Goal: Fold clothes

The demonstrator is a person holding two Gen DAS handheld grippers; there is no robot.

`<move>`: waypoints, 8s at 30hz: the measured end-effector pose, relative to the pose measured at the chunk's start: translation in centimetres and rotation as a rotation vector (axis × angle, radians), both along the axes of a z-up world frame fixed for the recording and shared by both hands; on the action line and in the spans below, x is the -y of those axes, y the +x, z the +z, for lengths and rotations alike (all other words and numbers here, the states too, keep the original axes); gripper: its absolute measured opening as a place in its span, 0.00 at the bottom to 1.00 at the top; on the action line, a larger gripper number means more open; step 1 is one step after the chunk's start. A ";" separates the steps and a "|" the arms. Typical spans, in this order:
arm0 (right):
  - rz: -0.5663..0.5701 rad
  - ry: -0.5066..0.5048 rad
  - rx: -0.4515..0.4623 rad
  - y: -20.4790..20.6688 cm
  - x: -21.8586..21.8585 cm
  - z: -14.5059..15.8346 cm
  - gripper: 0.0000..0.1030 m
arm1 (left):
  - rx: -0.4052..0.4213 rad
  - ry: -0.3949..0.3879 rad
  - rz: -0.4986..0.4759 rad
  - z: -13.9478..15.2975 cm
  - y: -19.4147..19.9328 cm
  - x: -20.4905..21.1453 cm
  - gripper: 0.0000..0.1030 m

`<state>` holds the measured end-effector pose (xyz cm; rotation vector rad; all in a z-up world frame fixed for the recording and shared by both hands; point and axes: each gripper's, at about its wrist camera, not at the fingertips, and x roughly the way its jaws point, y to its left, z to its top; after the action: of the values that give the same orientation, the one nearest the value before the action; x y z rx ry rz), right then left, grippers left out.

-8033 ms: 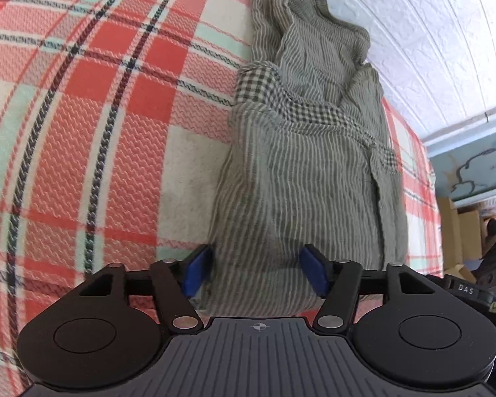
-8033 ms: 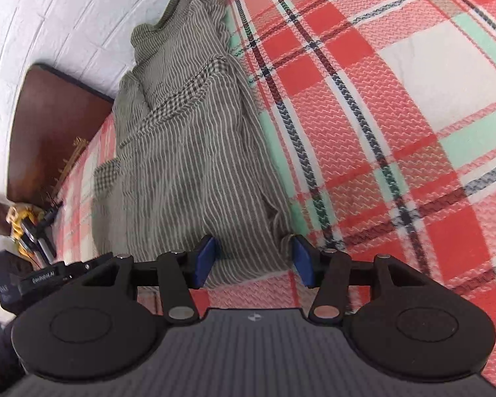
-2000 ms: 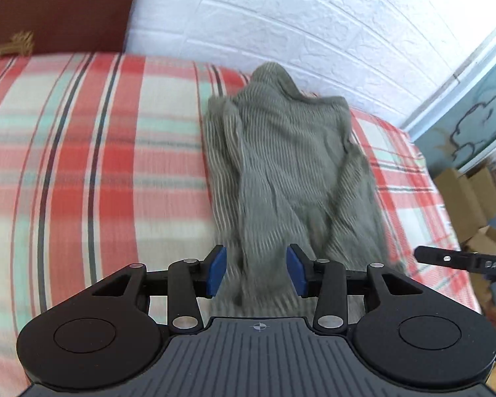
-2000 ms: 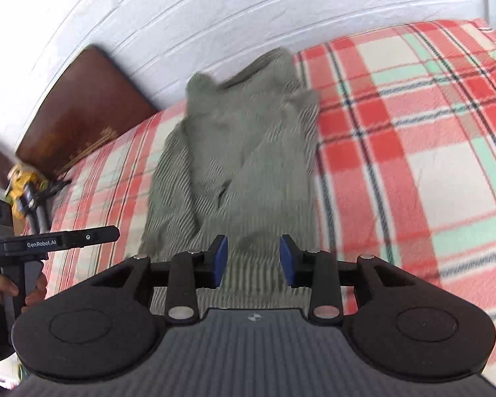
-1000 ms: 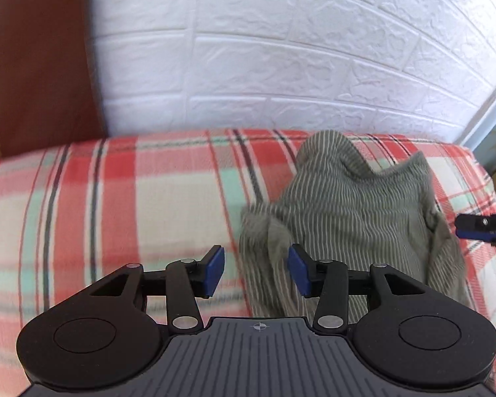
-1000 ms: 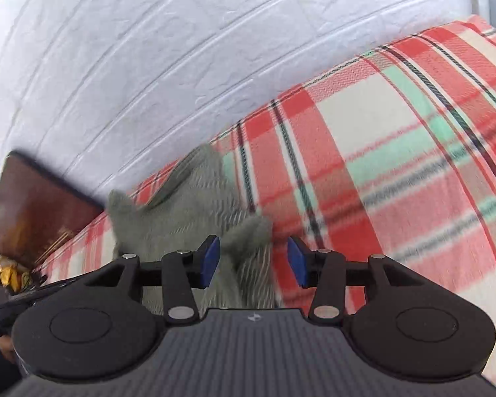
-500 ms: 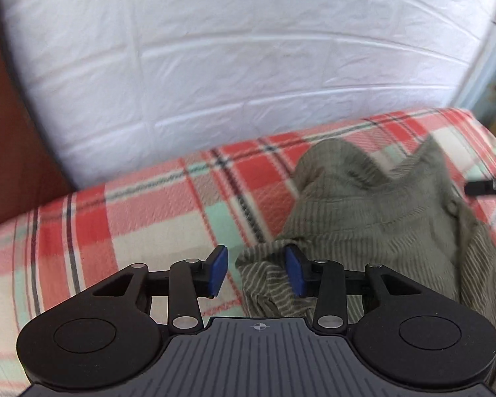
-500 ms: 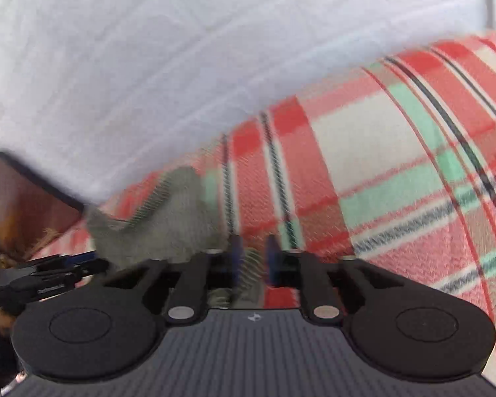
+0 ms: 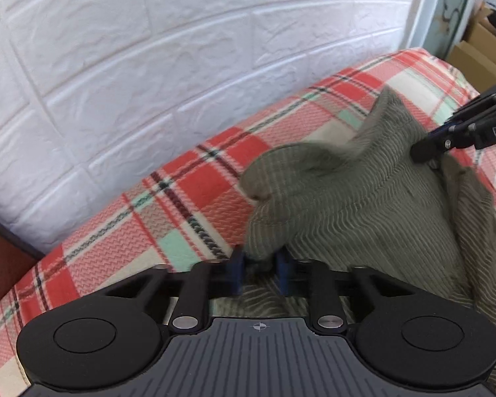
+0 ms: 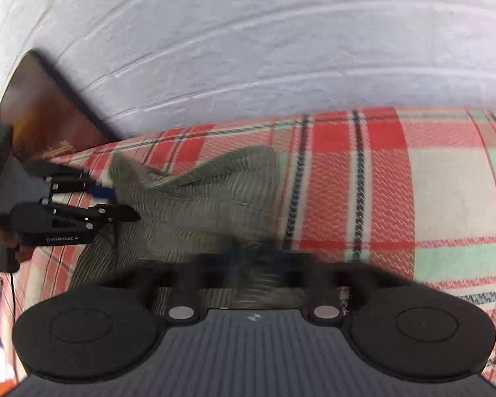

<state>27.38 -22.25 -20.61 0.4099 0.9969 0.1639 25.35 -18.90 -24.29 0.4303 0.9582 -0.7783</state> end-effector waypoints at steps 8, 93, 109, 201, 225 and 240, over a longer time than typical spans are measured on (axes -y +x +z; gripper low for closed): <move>-0.045 0.054 -0.008 -0.1 1.2 -0.1 0.23 | -0.050 -0.080 0.087 0.5 1.4 -1.5 0.32; 0.464 -0.140 -0.038 -35.8 -13.2 1.4 0.29 | -0.208 -0.029 0.236 3.6 -43.1 -15.4 0.32; -0.065 0.130 0.054 -30.0 -7.4 2.5 0.47 | -0.215 -0.282 0.464 5.2 -32.5 -15.2 0.49; -0.462 0.621 -0.199 -28.7 -10.6 -2.4 0.25 | -0.349 -0.144 0.051 5.5 -14.1 -4.7 0.24; -0.007 0.252 -0.082 -18.5 -4.1 0.4 0.49 | -0.391 -0.374 0.641 7.0 -26.2 -16.7 0.63; 0.300 0.310 -0.167 -12.2 -3.5 -2.4 0.59 | -0.384 -0.441 1.041 6.0 -39.5 -13.2 0.66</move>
<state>15.19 -18.79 -23.03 0.5610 1.2001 0.5672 -14.11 -5.75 -18.30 -0.6085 1.1498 -0.0838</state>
